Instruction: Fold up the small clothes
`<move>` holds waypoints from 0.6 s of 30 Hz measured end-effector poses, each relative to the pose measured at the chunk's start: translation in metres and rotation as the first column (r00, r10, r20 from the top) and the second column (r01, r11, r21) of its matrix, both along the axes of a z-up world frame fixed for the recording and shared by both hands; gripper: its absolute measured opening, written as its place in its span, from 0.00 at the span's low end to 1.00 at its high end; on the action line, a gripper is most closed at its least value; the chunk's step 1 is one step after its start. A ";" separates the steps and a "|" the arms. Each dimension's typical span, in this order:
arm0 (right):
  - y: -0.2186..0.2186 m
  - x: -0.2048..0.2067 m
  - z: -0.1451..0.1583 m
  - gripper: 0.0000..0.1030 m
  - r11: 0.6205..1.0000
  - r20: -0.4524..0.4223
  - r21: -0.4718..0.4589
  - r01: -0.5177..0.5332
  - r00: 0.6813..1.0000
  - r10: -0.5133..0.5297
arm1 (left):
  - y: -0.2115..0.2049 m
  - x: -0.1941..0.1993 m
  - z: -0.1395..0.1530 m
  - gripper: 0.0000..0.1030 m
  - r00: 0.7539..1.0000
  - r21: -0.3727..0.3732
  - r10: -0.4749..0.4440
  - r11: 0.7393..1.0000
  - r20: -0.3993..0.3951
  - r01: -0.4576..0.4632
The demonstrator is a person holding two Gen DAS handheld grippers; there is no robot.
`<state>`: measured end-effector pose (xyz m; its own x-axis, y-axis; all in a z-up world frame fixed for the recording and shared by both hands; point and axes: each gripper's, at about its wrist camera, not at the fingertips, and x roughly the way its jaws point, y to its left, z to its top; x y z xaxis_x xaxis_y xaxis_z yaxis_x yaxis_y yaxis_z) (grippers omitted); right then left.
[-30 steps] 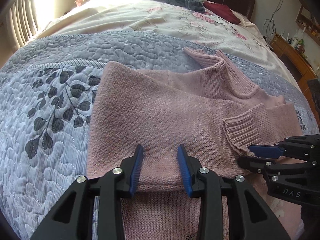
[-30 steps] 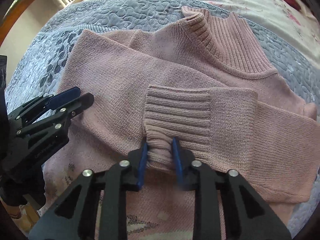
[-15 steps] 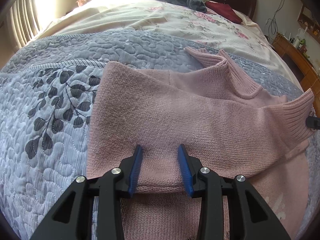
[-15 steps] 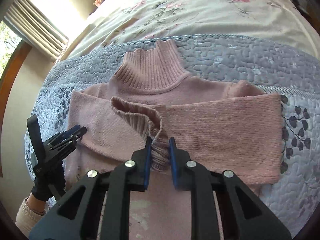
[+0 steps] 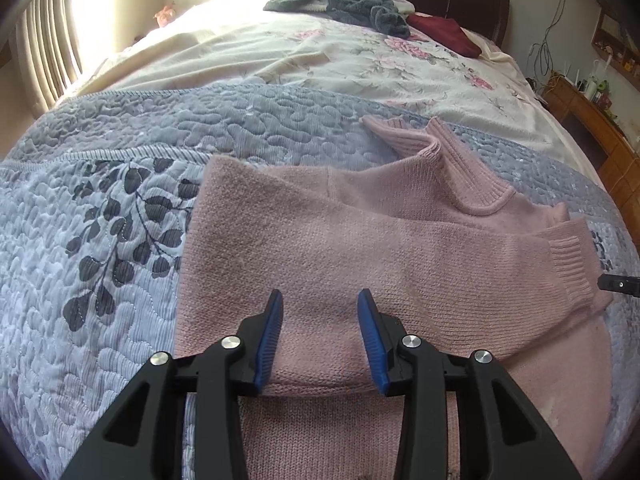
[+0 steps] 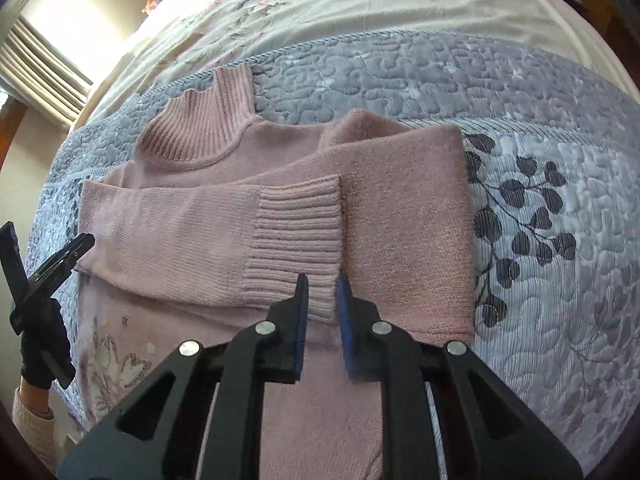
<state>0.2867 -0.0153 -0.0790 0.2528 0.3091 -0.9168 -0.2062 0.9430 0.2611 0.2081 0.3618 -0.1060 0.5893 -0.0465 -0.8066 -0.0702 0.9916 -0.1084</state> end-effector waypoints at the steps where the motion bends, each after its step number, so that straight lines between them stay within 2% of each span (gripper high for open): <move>1: 0.007 0.001 0.003 0.16 1.000 0.005 0.013 -0.018 1.000 0.018 | -0.005 0.001 0.004 0.38 1.000 0.001 -0.013 1.000 0.007 0.013; 5: 0.028 0.008 -0.008 0.16 0.998 -0.014 -0.001 -0.063 0.998 0.063 | -0.030 0.010 0.000 0.38 0.997 0.023 -0.079 0.997 -0.022 0.079; 8: 0.025 0.013 -0.030 0.16 0.999 -0.051 -0.032 -0.044 0.998 0.042 | -0.036 0.015 -0.017 0.39 0.994 0.054 -0.088 0.994 -0.066 0.092; 11: 0.017 0.014 -0.043 0.16 0.999 -0.064 0.005 -0.032 0.997 0.032 | -0.034 0.014 -0.027 0.39 0.993 0.059 -0.100 0.993 -0.060 0.103; 16: 0.022 0.017 -0.039 0.16 0.997 -0.079 -0.017 -0.079 0.994 0.077 | -0.036 0.013 -0.026 0.43 0.988 0.073 -0.141 0.987 -0.057 0.145; 18: 0.025 0.025 -0.027 0.19 0.995 -0.071 0.011 -0.097 0.993 0.098 | -0.034 0.016 -0.017 0.43 0.988 0.058 -0.147 0.987 -0.055 0.150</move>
<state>0.3118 0.0092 -0.1058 0.1555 0.3360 -0.9289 -0.2780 0.9173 0.2853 0.2240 0.3274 -0.1232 0.5382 -0.0796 -0.8390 0.0745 0.9961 -0.0467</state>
